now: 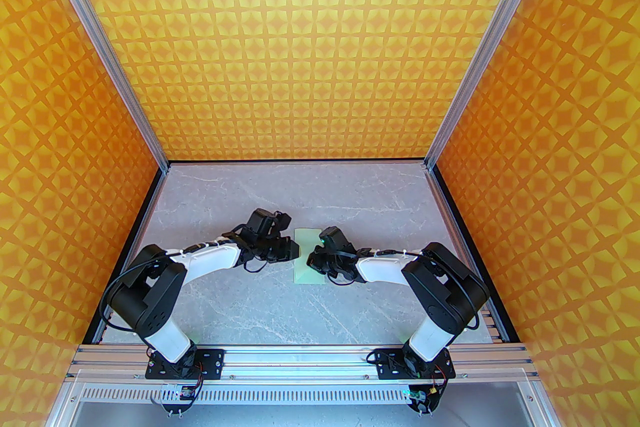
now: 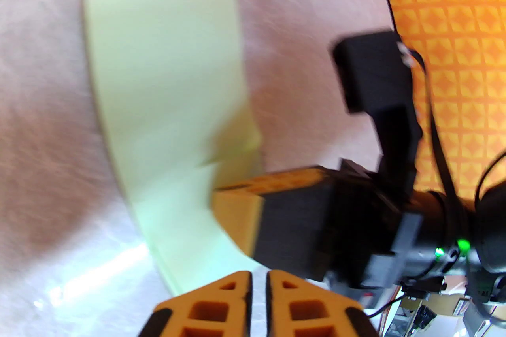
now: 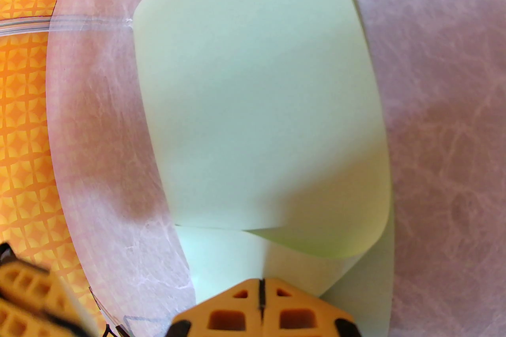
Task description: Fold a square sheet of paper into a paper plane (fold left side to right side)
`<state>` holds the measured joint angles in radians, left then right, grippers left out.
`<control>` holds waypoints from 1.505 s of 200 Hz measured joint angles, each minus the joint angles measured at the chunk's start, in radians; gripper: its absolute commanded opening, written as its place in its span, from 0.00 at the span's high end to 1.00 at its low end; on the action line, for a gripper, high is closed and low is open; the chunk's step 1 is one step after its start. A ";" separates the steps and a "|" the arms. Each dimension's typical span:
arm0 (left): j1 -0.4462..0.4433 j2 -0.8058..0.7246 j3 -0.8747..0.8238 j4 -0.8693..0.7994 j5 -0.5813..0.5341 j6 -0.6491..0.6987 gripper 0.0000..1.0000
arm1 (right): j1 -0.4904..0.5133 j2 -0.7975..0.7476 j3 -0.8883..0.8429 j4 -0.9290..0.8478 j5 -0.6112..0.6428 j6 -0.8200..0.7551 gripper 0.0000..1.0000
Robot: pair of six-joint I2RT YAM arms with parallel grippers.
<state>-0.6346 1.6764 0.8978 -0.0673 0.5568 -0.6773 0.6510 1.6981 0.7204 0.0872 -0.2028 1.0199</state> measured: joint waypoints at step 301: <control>-0.058 0.123 -0.131 0.177 0.023 -0.022 1.00 | -0.184 0.006 -0.022 0.031 -0.121 -0.089 1.00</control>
<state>-0.6930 1.7992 0.7666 0.1097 0.5797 -0.6991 0.4671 1.7042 0.6983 0.1177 -0.3233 0.9314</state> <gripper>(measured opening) 0.059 0.042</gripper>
